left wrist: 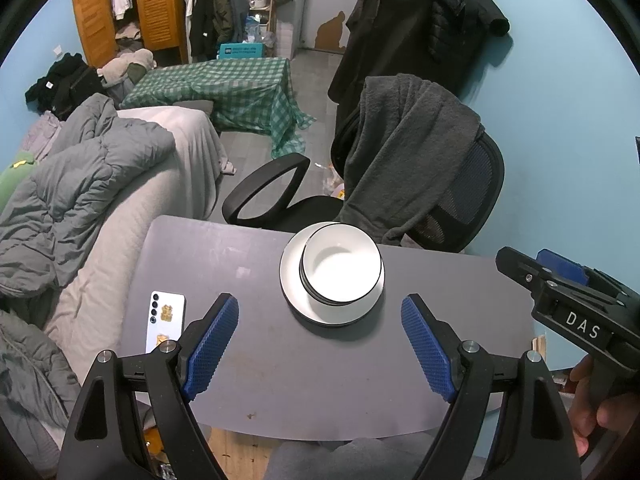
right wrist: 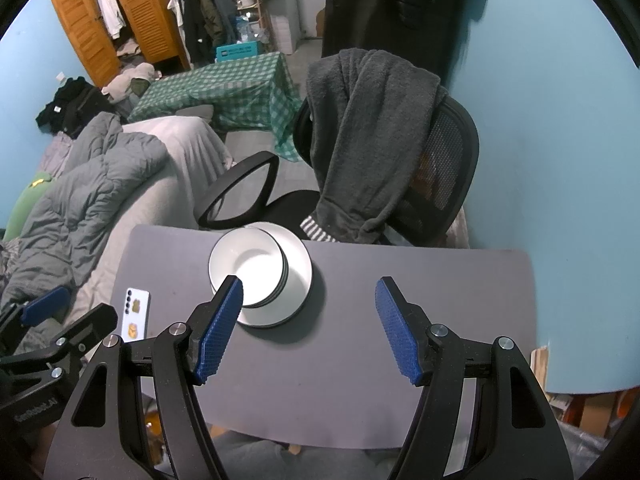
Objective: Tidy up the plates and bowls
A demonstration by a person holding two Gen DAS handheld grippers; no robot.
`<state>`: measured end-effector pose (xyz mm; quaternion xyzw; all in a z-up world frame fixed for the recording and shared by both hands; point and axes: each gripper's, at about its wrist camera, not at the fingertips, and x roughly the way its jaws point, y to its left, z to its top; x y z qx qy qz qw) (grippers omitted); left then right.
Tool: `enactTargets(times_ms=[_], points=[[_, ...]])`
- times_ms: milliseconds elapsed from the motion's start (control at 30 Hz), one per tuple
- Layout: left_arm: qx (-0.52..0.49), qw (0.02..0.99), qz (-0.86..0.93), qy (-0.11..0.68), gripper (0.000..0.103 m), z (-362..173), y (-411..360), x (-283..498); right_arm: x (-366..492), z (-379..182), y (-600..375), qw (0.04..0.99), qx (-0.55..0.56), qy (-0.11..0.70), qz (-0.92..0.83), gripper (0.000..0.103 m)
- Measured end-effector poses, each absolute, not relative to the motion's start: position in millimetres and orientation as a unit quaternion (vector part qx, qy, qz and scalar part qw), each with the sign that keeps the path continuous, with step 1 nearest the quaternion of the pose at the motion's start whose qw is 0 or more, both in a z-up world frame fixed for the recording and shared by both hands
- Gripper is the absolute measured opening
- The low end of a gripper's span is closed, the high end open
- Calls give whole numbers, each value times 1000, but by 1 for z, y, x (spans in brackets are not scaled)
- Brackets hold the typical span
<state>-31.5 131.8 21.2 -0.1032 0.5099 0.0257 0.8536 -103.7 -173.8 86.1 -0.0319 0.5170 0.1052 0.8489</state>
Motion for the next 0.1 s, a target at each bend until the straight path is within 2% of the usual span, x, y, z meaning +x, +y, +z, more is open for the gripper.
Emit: enactTargets(times_ms=[100], points=[[-103, 853, 27, 510, 85, 21, 132, -31, -104, 86, -174, 849, -32, 517, 105, 68]])
